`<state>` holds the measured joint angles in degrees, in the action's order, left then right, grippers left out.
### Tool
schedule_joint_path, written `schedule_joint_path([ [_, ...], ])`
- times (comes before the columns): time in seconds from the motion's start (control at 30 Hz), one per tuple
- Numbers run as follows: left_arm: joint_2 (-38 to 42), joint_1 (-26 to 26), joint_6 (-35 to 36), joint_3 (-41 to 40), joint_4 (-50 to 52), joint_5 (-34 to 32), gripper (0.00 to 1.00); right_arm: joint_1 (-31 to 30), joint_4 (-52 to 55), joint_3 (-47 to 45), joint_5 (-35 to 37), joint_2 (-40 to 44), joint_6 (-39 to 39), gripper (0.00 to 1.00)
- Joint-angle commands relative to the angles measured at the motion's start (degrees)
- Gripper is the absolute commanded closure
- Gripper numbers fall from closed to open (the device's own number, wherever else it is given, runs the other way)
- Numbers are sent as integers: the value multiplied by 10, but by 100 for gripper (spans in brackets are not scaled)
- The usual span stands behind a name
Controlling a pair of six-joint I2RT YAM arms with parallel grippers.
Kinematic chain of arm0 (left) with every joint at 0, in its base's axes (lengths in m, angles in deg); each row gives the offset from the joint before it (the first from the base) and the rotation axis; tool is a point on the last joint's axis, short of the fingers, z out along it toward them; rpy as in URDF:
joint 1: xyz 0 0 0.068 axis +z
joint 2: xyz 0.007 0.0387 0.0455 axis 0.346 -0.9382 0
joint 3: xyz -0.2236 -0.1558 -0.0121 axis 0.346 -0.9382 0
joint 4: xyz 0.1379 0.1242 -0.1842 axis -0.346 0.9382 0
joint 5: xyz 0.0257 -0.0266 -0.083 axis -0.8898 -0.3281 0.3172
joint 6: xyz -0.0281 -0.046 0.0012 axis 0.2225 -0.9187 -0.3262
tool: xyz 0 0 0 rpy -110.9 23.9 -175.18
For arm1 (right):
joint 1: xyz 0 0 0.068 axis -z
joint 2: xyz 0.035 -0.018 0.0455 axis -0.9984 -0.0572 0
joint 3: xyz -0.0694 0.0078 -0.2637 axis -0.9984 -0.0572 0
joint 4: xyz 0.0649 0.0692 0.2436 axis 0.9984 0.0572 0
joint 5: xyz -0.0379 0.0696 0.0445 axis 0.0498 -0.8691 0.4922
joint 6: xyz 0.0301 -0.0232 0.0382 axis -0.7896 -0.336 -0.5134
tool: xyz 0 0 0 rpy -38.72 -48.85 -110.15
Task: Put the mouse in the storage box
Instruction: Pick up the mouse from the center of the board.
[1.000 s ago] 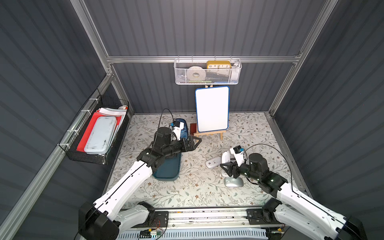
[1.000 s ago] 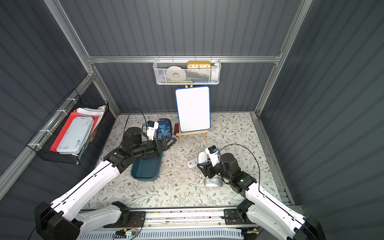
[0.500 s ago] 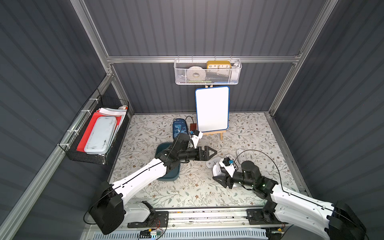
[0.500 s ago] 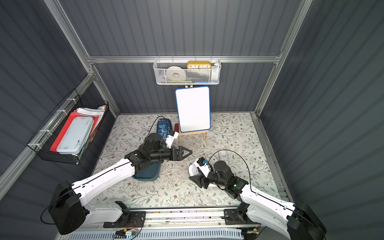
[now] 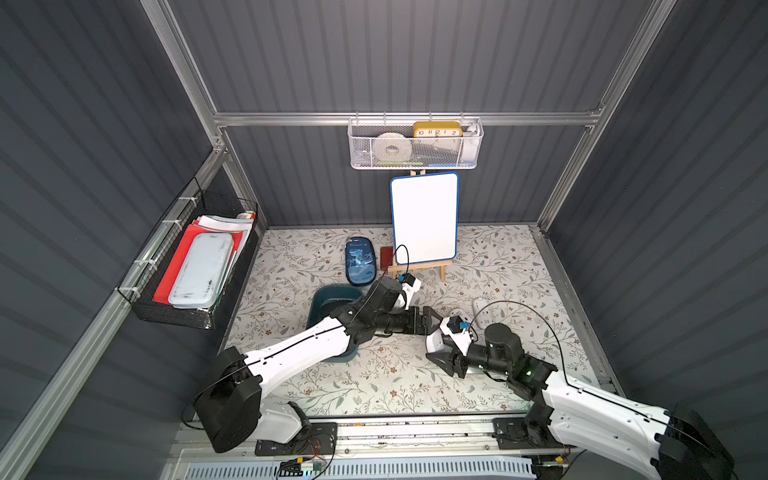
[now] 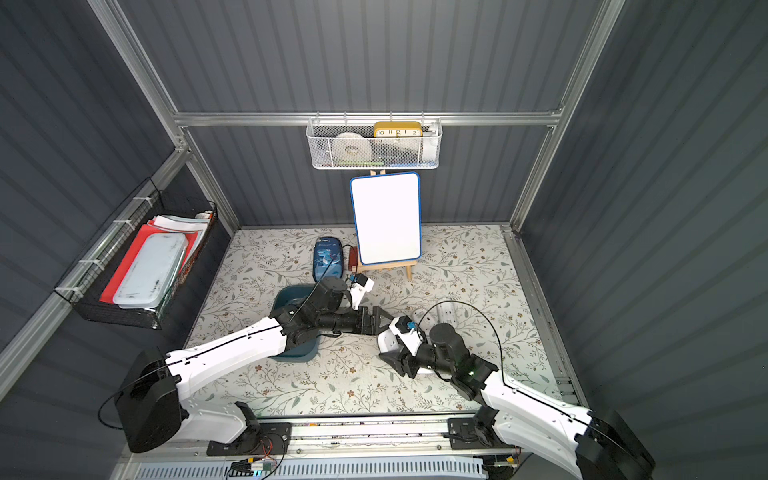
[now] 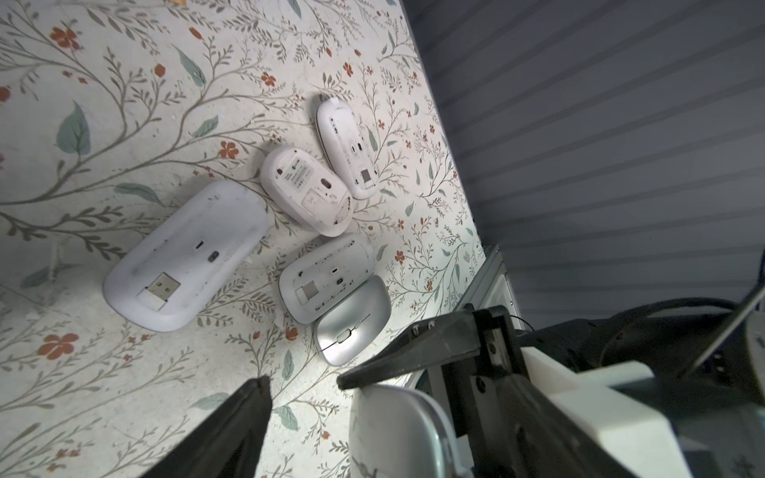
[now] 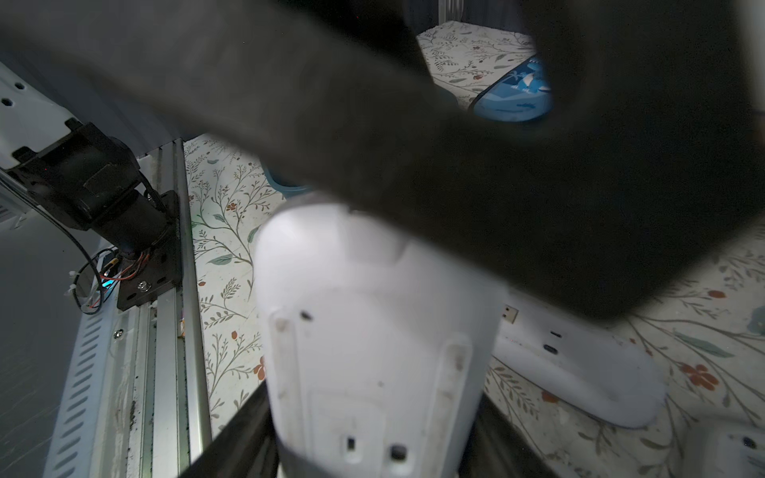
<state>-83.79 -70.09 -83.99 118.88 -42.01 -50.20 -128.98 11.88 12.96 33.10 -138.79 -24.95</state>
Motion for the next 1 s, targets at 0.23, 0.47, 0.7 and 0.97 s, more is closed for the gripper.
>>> schedule_joint_path([
  [0.23,-25,-37,1,46,59,-46,28,-2,-22,-6,18,6,0,61],
  [0.47,-42,-58,-2,60,69,-61,52,-2,-21,-2,17,-3,1,61],
  [0.7,-40,-64,-3,61,89,-83,70,-3,-21,0,18,-7,0,61],
  [0.97,-25,-65,-7,64,112,-142,94,-2,-19,6,10,-17,3,45],
])
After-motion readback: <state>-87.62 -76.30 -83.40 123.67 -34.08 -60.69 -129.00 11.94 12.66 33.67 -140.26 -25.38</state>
